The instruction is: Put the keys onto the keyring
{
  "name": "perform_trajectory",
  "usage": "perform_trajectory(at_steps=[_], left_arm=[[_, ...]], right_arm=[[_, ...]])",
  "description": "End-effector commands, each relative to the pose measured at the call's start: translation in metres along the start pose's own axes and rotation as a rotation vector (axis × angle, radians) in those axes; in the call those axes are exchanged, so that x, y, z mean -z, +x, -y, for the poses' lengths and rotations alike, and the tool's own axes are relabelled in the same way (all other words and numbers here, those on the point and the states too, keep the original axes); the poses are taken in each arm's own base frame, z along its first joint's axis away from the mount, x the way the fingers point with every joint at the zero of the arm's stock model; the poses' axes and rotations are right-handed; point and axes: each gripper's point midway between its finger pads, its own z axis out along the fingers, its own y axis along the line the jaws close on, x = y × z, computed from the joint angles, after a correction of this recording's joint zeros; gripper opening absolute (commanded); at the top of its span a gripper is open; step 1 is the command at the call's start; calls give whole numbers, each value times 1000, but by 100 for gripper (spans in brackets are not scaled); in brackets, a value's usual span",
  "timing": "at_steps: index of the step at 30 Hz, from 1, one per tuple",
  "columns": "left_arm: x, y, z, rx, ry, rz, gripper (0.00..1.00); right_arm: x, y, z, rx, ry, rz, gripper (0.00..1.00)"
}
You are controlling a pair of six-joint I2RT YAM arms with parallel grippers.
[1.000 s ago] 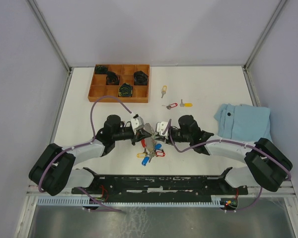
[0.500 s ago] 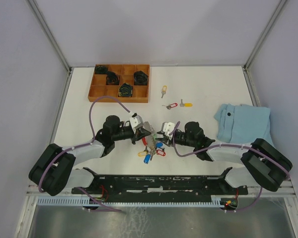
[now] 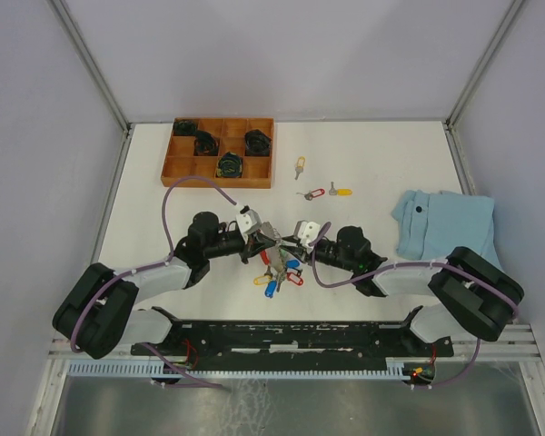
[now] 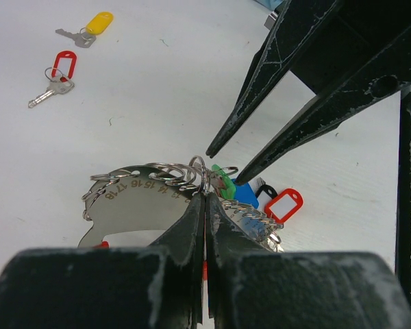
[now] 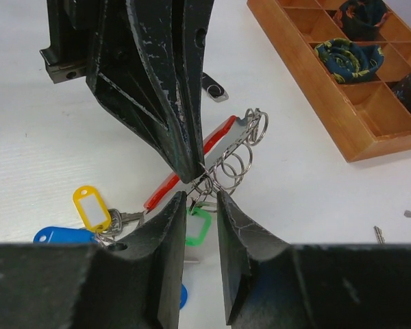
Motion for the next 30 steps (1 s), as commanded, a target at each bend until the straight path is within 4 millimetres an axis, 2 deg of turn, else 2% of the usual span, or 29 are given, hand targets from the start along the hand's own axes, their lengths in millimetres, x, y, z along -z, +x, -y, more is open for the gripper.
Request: perform_trajectory(at_steps=[1, 8, 16, 19, 30], left_arm=[[0, -22, -6, -38, -21, 75, 3], [0, -23, -5, -39, -19, 79, 3], [1, -25, -6, -36, -26, 88, 3], [0, -25, -5, -27, -25, 89, 3], [0, -21, 3, -34, 32, 56, 27]], right_arm=[[-2, -7, 5, 5, 32, 31, 31], [-4, 1, 4, 2, 27, 8, 23], [-2, 5, 5, 23, 34, -15, 1], [0, 3, 7, 53, 29, -35, 1], [4, -16, 13, 208, -52, -127, 1]])
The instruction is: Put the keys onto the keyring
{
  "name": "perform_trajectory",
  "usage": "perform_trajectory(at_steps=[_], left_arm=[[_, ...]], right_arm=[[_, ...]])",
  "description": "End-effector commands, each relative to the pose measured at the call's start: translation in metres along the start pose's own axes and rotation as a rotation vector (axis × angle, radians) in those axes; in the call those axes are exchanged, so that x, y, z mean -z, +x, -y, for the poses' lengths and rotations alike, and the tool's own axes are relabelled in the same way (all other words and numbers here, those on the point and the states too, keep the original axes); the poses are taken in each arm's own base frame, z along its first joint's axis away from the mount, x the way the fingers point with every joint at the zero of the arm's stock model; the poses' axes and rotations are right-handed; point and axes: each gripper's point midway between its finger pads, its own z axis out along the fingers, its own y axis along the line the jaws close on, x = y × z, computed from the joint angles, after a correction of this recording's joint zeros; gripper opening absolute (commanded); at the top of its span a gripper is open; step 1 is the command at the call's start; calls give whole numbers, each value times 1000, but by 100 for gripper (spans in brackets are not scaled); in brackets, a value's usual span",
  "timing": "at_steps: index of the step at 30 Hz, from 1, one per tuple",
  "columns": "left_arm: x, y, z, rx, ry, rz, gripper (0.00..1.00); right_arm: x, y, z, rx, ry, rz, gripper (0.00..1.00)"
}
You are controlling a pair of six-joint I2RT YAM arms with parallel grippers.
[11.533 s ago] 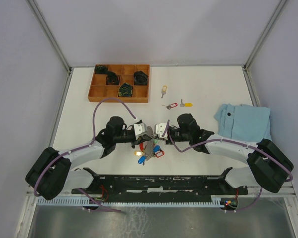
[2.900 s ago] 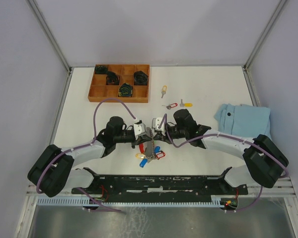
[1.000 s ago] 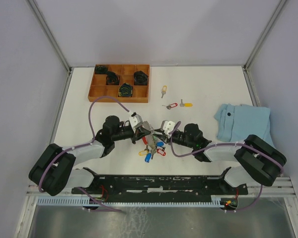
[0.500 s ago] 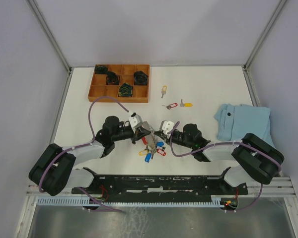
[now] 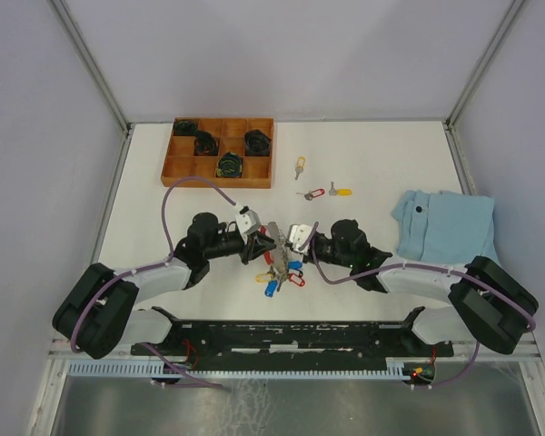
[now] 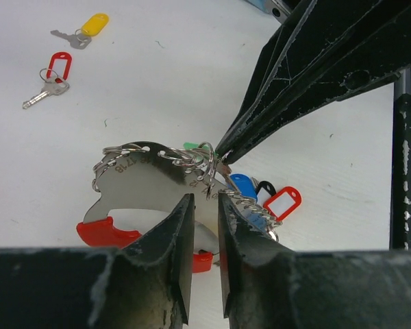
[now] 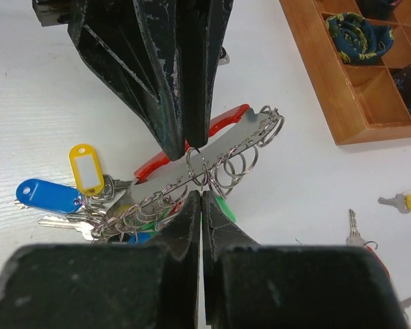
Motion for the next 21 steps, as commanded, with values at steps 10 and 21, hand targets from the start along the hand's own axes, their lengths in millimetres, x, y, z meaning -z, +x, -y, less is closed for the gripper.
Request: perform_trajectory(at_steps=[10, 21], left_arm=[[4, -21, 9, -99, 66, 39, 37], [3, -21, 6, -139, 68, 32, 38]], right_arm=[[-4, -36, 16, 153, -86, -42, 1], [-7, -48, 14, 189, -127, -15, 1]])
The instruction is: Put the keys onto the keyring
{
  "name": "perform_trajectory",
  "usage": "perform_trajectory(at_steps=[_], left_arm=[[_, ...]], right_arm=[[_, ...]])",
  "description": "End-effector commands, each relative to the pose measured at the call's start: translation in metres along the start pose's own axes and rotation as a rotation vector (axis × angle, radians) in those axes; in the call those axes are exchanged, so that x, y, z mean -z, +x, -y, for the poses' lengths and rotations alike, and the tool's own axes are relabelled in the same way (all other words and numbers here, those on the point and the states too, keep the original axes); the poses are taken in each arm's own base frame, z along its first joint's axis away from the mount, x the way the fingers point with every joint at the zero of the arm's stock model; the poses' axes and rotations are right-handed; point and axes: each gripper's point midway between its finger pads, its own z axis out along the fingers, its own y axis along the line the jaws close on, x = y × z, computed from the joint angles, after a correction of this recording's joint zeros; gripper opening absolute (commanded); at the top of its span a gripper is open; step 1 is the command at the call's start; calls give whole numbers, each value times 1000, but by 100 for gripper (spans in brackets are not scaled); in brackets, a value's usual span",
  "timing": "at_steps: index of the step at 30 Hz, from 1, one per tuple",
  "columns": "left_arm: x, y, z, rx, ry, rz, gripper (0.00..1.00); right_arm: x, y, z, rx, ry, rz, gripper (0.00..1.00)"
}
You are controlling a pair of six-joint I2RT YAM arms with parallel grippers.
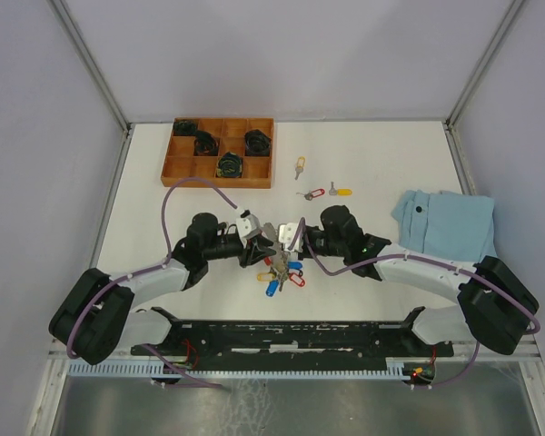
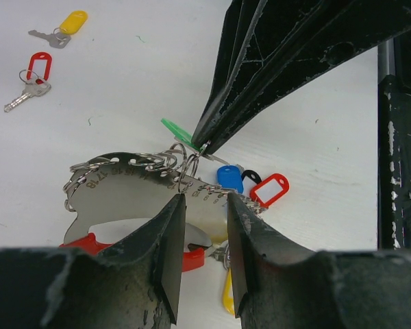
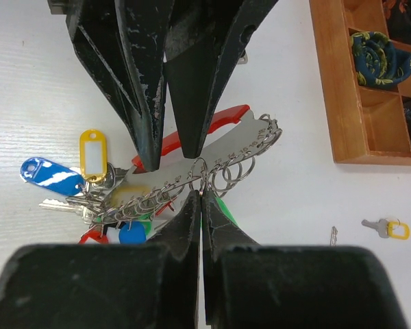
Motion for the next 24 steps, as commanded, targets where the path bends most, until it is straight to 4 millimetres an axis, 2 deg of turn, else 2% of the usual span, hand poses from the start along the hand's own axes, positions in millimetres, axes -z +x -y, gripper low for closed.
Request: perform_trajectory(at_steps=[1, 5, 13, 19, 24], left_arm=[[0, -24, -5, -135, 17, 50, 37], [1, -24, -2, -191, 33, 61, 37], [1, -26, -10, -263, -4, 75, 39], [-2, -26, -15, -277, -15, 73, 39], [-5, -22, -11, -265, 24, 66, 38]], right_arm=[[1, -32, 15, 68, 8, 77, 1], [-1, -35, 15, 77, 1, 90, 1], [-2, -35, 15, 93, -6, 88, 1], [-3, -36, 13, 99, -22, 93, 1], [-4, -35, 13, 99, -23, 90, 0]])
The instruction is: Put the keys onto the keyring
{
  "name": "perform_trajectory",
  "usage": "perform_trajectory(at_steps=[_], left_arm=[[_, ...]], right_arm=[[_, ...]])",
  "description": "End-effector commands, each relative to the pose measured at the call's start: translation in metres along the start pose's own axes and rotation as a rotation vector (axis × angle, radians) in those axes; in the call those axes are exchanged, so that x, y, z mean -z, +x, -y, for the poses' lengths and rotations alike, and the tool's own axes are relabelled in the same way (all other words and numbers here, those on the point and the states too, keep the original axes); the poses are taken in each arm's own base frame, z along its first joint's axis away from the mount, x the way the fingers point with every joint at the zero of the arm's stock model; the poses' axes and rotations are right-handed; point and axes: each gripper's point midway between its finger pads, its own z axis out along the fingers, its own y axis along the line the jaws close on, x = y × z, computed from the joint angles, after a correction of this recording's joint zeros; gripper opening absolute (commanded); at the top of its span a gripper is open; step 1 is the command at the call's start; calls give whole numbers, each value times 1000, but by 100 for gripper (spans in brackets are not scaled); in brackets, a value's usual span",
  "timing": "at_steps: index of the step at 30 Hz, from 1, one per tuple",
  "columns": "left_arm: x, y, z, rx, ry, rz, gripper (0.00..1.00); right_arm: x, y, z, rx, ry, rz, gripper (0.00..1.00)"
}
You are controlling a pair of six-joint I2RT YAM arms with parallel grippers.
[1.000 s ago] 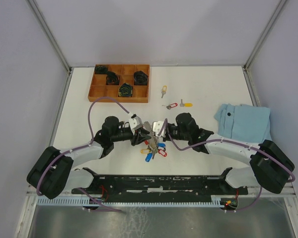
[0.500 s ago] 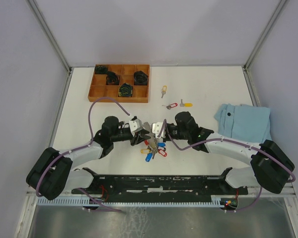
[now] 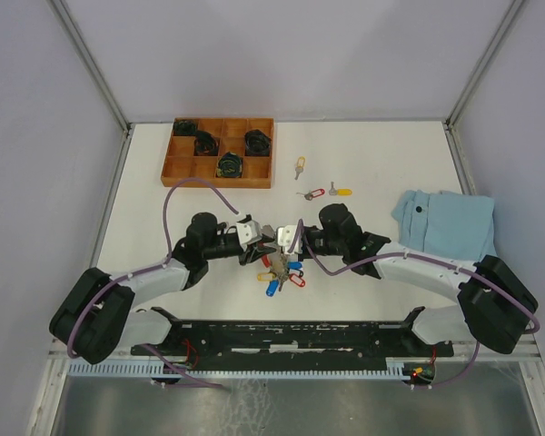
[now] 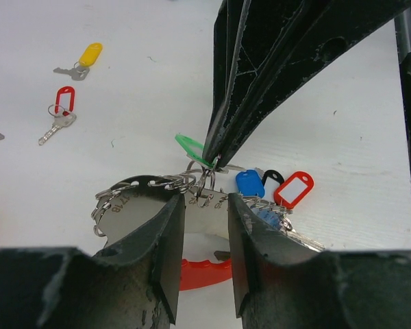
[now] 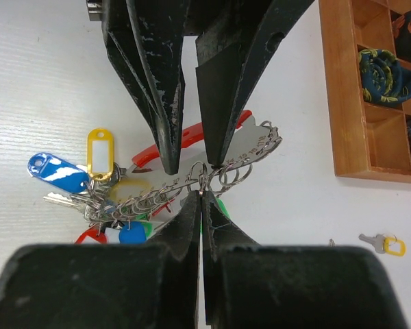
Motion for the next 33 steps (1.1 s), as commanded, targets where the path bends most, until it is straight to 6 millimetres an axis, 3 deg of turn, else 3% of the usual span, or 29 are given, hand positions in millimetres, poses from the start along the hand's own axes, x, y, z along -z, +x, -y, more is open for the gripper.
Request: perform_trajectory(at_steps=[1, 15, 22, 33], left_arm=[[-6, -13, -7, -78, 18, 41, 37], [-11, -11, 1, -48, 81, 34, 29], [-12, -12, 3, -42, 94, 32, 4], [-6, -20, -5, 17, 0, 59, 3]], right_arm=[[-3, -30, 20, 53, 31, 76, 1], [-6, -31, 17, 47, 5, 85, 0], [-3, -27, 15, 40, 2, 58, 1], [14, 5, 12, 21, 84, -56, 0]])
